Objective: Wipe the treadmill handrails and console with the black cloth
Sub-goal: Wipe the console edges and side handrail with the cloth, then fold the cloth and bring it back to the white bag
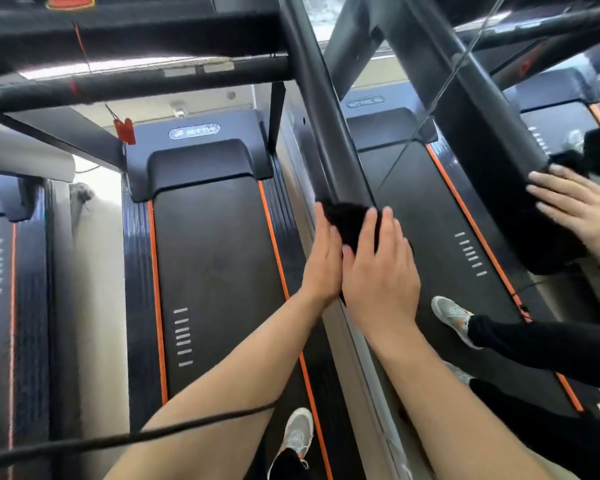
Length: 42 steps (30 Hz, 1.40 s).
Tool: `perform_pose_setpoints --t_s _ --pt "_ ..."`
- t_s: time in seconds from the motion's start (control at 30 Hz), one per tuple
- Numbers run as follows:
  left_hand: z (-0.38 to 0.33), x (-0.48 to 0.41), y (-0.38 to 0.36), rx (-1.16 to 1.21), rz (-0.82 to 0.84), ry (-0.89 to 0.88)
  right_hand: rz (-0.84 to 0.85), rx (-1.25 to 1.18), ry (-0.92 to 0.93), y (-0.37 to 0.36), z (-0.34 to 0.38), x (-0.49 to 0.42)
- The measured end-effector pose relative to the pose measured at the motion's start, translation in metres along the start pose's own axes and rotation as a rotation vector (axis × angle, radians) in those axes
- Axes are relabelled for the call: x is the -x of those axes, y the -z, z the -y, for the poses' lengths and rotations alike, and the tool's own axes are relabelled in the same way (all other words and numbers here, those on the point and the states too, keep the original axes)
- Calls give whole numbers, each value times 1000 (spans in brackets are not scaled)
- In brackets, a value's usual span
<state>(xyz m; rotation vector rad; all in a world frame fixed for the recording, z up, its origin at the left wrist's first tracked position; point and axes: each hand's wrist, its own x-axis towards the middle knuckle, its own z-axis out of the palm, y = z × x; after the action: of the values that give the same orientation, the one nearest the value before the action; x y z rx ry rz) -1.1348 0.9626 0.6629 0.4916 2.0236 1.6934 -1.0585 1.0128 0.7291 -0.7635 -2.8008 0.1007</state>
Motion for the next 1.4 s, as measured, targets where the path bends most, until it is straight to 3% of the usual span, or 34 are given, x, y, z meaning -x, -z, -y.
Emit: perform_pose_setpoints --t_s 0.17,0.4,0.57,0.63,0.73,0.9,1.13,1.4 --pt "-54 -75 13 141 -49 213 395 -473 -251 6 -6 -95" --pt "-39 39 -15 136 15 301 358 -664 -309 14 -30 -19" --pt "-60 81 1 -69 -62 339 316 -762 -401 25 -39 49" --pt "-73 80 15 -110 -37 373 249 -828 -473 35 -45 57" --pt "-88 88 27 -358 26 281 193 -918 -559 53 -50 65" --pt "-117 107 50 -385 40 163 344 -995 -431 77 -47 76" --pt "-145 145 106 -333 227 203 518 -1509 -375 122 -30 78" --pt "-160 205 192 -294 89 280 736 -1105 -74 129 34 66"
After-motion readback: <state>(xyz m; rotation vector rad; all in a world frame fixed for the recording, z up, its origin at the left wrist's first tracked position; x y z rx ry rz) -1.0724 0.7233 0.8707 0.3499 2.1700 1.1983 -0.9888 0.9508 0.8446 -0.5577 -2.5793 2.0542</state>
